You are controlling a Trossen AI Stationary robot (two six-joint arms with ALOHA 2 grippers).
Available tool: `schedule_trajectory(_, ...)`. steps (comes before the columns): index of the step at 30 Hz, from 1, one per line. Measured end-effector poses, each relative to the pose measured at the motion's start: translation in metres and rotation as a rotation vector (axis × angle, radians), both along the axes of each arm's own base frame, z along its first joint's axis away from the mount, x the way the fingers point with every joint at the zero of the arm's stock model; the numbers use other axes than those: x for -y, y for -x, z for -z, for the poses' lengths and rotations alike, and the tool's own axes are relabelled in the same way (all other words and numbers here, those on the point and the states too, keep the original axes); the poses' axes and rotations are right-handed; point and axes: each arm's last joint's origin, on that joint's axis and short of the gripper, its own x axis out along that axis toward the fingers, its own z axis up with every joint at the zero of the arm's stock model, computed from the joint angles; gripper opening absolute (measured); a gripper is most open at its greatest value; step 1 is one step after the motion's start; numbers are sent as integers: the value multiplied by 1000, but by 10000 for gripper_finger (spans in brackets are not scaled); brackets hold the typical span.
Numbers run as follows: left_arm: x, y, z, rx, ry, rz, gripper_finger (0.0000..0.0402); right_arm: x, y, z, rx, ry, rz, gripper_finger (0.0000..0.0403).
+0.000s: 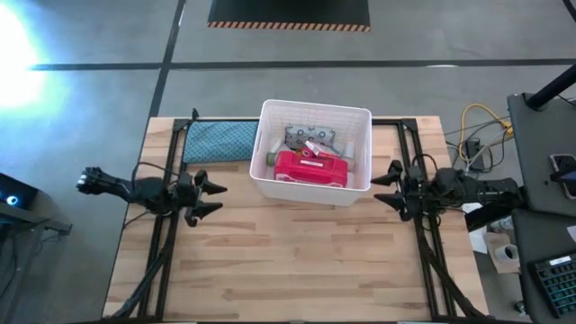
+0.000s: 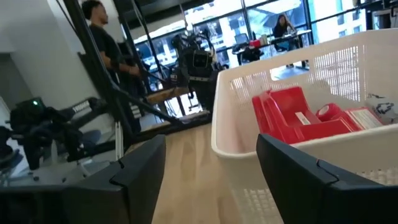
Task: Pick & place medical supplies in basket/bin
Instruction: Return to Home position
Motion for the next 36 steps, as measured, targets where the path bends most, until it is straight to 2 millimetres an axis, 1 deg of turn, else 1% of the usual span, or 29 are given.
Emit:
schedule_trajectory(5,0,-2,1,-27,-7,-5,269,0,-1,1,-18,3,1,245)
schedule_trajectory(9,1,-3,4,-53,-15,-5,269,0,-2,-2,43,-7,-3,241)
schedule_trajectory(14,1,-5,7,-88,-25,-4,269,0,0,-14,146,-17,-4,242)
schedule_trajectory(20,2,-8,12,-134,-37,-4,269,0,1,-17,155,-17,-4,247)
schedule_trajectory(27,3,-11,16,-184,-51,-4,269,0,1,-17,156,-16,-3,242)
schedule_trajectory(36,4,-14,22,-246,-68,-4,269,0,1,-17,157,-16,-3,246)
